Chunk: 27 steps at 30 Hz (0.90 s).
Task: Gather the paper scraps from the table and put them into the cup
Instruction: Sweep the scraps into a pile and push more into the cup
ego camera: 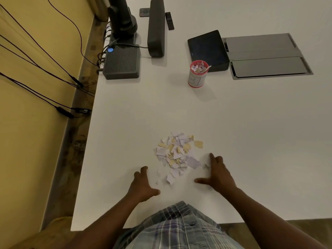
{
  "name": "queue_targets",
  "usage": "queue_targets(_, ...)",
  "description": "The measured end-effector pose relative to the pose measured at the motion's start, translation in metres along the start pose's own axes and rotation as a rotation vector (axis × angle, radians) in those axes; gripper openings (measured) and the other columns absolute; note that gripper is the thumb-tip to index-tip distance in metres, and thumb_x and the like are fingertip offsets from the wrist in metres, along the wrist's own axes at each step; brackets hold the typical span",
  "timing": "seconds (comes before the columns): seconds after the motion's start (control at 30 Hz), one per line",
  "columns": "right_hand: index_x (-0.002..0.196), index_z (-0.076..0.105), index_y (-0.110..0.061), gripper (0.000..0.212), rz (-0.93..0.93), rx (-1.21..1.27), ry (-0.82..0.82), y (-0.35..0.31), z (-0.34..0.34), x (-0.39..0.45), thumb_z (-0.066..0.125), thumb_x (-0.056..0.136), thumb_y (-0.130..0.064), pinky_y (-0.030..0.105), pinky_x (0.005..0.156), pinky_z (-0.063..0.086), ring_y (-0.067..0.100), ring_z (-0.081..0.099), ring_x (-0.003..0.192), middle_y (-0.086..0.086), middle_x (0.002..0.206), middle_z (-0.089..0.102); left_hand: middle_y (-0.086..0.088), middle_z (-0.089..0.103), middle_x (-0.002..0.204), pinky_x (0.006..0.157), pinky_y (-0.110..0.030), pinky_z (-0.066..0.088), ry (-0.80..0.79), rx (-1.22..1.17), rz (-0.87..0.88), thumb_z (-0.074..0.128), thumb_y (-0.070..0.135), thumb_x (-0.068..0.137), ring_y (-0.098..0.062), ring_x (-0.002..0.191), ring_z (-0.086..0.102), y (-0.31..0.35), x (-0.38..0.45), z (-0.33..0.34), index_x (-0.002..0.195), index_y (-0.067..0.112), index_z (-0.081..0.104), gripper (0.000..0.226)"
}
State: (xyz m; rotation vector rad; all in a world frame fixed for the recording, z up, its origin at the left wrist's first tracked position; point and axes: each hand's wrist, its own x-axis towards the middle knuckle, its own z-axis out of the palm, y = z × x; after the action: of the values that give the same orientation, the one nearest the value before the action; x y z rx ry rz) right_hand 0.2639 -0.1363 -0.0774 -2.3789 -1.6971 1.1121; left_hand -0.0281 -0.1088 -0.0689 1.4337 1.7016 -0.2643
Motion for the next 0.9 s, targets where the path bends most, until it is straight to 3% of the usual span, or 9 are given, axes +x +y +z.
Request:
queue_targets(0.13,0.149,-0.001,-0.014,0.141,-0.093,-0.045,-0.080,-0.031,0.023,-0.002,0.078,0.047,-0.071,0.041,0.094,0.049,0.031,0.044,0.123,0.012,0.141,0.024,-0.010,0.031,0.134,0.086,-0.026,0.041,0.066,-0.124,0.039,0.082,0.057,0.054,-0.025,0.116,0.047,0.021,-0.001,0.018,0.142,0.022,0.014,0.117)
queue_targets(0.23,0.148,0.002,-0.014,0.133,-0.100,-0.023,-0.053,-0.057,0.035,0.003,0.079,0.053,-0.066,0.040,0.093,0.050,0.031,0.046,0.121,0.012,0.137,0.027,-0.012,0.036,0.128,0.081,-0.027,0.042,0.156,-0.182,0.031,0.080,0.056,0.058,-0.027,0.112,0.050,0.043,0.006,0.025,0.139,0.018,0.021,0.107)
queue_targets(0.3,0.147,0.010,-0.014,0.118,-0.104,0.034,-0.008,-0.066,0.035,0.009,0.078,0.061,-0.060,0.039,0.090,0.051,0.031,0.051,0.116,0.011,0.133,0.031,-0.012,0.041,0.123,0.080,-0.028,0.045,0.192,-0.174,0.086,0.080,0.050,0.062,-0.027,0.108,0.053,0.055,0.013,0.025,0.137,0.017,0.027,0.098)
queue_targets(0.47,0.130,0.041,-0.011,0.059,-0.157,0.132,0.129,-0.071,0.016,0.035,0.067,0.082,-0.035,0.036,0.075,0.049,0.036,0.059,0.096,0.013,0.121,0.041,-0.016,0.045,0.117,0.081,-0.026,0.045,0.258,-0.165,0.194,0.076,0.026,0.073,-0.030,0.103,0.055,0.073,0.038,0.013,0.132,0.012,0.038,0.072)
queue_targets(0.57,0.123,0.049,-0.012,0.041,-0.162,0.152,0.130,-0.068,-0.002,0.054,0.061,0.087,-0.028,0.037,0.076,0.050,0.035,0.059,0.091,0.012,0.117,0.045,-0.016,0.049,0.117,0.084,-0.030,0.047,0.283,-0.186,0.279,0.076,0.020,0.073,-0.029,0.103,0.055,0.081,0.054,-0.002,0.128,0.010,0.045,0.064)
queue_targets(0.67,0.125,0.051,-0.014,0.039,-0.211,0.184,0.195,-0.062,-0.020,0.070,0.059,0.088,-0.020,0.036,0.077,0.052,0.030,0.061,0.091,0.010,0.120,0.047,-0.011,0.051,0.112,0.076,-0.028,0.050,0.357,-0.189,0.400,0.075,0.016,0.074,-0.028,0.092,0.061,0.081,0.066,-0.019,0.124,0.011,0.050,0.055)
queue_targets(0.77,0.125,0.053,-0.014,0.040,-0.158,0.240,0.321,-0.051,-0.033,0.082,0.063,0.087,-0.023,0.036,0.081,0.052,0.026,0.062,0.096,0.008,0.124,0.051,-0.008,0.047,0.117,0.077,-0.030,0.050,0.462,-0.068,0.455,0.074,0.025,0.075,-0.024,0.104,0.055,0.075,0.079,-0.036,0.126,0.016,0.049,0.058)
queue_targets(0.9,0.131,0.047,-0.013,0.061,-0.010,0.167,0.250,-0.043,-0.038,0.095,0.063,0.084,-0.049,0.037,0.089,0.048,0.026,0.054,0.111,0.009,0.129,0.047,-0.002,0.030,0.140,0.091,-0.041,0.049,0.289,0.142,0.376,0.076,0.051,0.067,-0.022,0.127,0.034,0.077,0.095,-0.051,0.140,0.029,0.032,0.088)
